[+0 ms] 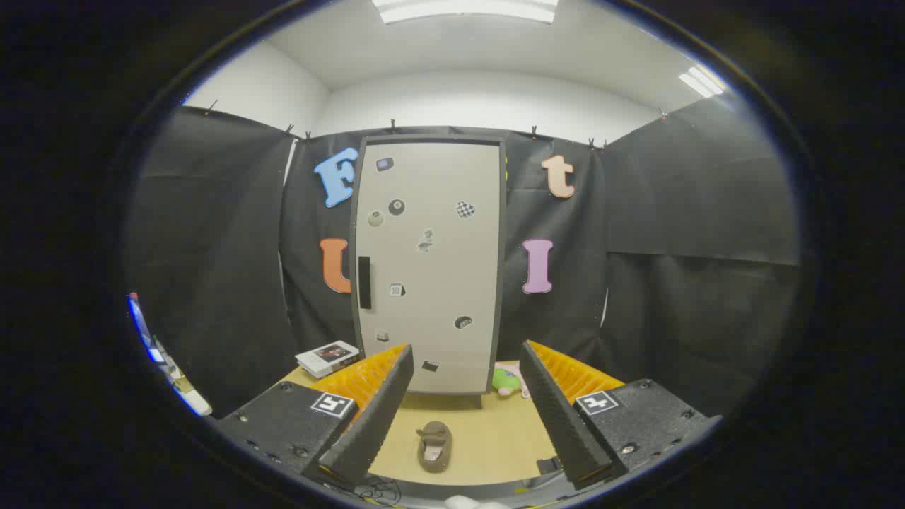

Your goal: Open the shoe cabinet door, grab the shoes and put them into the shoe cabinet, then close the shoe cabinet door.

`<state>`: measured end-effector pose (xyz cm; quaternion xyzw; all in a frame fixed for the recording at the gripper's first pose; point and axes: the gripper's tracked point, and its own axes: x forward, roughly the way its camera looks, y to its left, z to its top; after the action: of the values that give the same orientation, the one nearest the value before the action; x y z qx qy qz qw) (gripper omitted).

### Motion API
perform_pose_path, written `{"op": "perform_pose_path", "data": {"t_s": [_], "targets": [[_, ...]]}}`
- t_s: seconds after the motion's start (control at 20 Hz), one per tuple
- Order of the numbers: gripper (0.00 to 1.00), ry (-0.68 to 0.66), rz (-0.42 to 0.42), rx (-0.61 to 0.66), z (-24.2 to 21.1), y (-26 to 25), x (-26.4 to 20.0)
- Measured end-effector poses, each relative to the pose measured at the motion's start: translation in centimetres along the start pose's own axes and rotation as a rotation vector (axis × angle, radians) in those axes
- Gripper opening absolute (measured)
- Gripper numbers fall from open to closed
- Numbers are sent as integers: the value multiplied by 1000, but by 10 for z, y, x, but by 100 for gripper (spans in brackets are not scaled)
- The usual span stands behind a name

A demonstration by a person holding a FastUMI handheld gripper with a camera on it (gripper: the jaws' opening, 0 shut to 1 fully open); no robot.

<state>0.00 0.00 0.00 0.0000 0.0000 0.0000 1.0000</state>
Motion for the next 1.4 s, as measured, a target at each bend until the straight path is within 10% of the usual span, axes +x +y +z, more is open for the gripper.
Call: {"op": "perform_pose_path", "data": {"t_s": [0.85, 1.4], "targets": [[99, 33, 3, -42, -21, 13, 25], [99, 54, 128, -20, -28, 111, 176]]}}
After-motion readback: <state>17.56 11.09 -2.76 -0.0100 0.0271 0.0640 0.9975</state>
